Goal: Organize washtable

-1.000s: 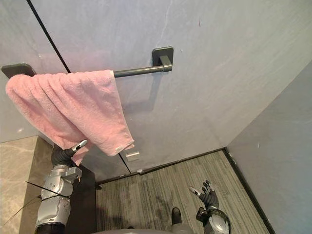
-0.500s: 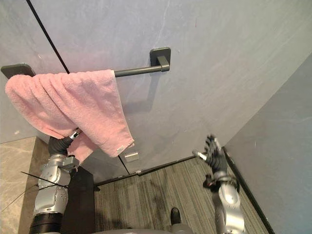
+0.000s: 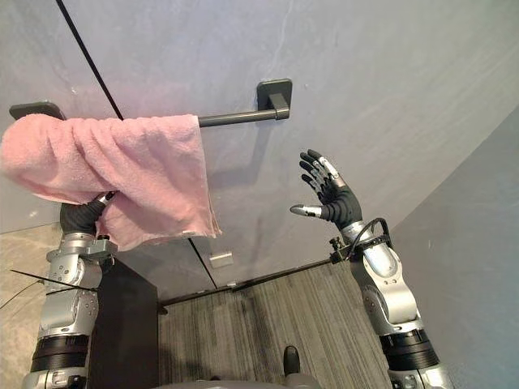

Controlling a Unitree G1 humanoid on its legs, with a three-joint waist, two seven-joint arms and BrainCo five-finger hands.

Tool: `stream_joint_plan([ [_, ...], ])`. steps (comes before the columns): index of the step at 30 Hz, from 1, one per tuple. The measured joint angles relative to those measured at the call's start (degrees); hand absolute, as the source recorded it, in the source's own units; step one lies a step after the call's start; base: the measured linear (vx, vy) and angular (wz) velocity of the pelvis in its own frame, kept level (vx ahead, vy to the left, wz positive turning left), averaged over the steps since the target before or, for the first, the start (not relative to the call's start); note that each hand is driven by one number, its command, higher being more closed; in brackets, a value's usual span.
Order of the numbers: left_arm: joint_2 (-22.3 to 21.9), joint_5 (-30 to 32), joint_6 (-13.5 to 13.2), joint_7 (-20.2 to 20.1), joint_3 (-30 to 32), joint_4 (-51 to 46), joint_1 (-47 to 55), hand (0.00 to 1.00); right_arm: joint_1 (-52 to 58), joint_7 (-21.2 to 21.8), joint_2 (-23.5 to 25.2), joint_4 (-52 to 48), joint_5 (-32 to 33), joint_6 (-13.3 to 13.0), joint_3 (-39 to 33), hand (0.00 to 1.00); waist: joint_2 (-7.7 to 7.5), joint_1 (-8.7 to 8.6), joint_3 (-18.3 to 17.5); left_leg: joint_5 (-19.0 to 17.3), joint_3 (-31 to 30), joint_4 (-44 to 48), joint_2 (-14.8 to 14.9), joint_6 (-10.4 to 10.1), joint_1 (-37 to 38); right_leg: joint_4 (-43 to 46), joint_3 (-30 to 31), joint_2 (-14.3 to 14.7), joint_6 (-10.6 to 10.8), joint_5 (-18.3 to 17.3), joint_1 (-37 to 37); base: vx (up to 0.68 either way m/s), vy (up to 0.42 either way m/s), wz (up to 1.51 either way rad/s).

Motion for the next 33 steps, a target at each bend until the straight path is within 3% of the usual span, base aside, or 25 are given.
stream_joint_plan([
  [6,0.01,-0.85,-0.03,0.00,-1.76,0.12,-0.04,1.00,-7.31,-0.28,0.20,1.07,0.32,0.01,7.15,0.00,0.09,0.08,0.82,0.04,-0.36,0.13,0.08,0.03,-0.24,0.00,-0.18,-0.32,0.10,0.07,0.00,-0.04,-0.024,0.03],
  [10,0.00,-2.24,-0.03,-0.02,-4.98,1.23,-0.63,1.00,-16.58,-1.83,1.56,9.52,0.03,0.09,11.99,0.00,0.08,0.40,0.84,0.04,-1.05,0.75,0.05,0.03,-0.83,-0.04,-0.38,-0.51,-0.03,0.17,0.00,-0.01,-0.007,0.09],
  [12,0.00,-2.31,-0.03,0.02,-6.72,1.35,-0.82,1.00,-21.74,-3.75,3.00,15.36,-0.37,0.34,13.80,0.00,0.11,1.35,0.89,0.04,-1.23,0.96,0.10,0.03,-1.01,-0.06,-0.52,-0.58,-0.12,0.24,0.00,-0.03,-0.021,0.03],
  [19,-0.08,-4.48,-0.02,0.12,-11.09,3.89,-4.63,1.00,-30.74,-7.41,5.25,23.84,-0.14,1.15,16.89,0.00,0.22,1.98,1.41,0.20,-3.10,2.10,0.08,0.23,-2.61,-0.08,-2.48,-0.68,-0.66,0.69,-0.04,-0.04,-0.031,0.13],
  [27,-0.08,-4.54,-0.02,0.49,-13.25,4.99,-7.79,1.00,-37.98,-8.33,7.45,28.02,0.49,1.48,18.84,0.00,0.07,3.19,2.80,1.21,-4.22,2.15,0.11,0.02,-4.22,-0.10,-3.42,-0.59,-1.07,1.22,-1.15,-0.06,-0.035,0.07],
  [28,-0.08,-4.54,-0.02,0.86,-13.73,5.04,-8.35,1.00,-38.79,-8.80,7.70,28.10,0.73,1.48,18.95,1.00,0.03,3.22,2.90,1.56,-4.57,2.08,0.05,0.02,-4.77,-0.10,-3.65,-0.61,-1.07,1.33,-1.51,-0.05,-0.037,0.10],
  [33,-0.08,-4.55,-0.02,1.60,-13.82,5.73,-9.65,1.00,-41.42,-8.97,10.15,30.00,2.30,1.48,20.67,1.00,-0.07,3.18,2.97,1.85,-4.55,2.11,0.29,-0.24,-5.00,-0.10,-3.59,-0.46,-1.48,1.70,-1.81,-0.05,-0.023,0.00],
])
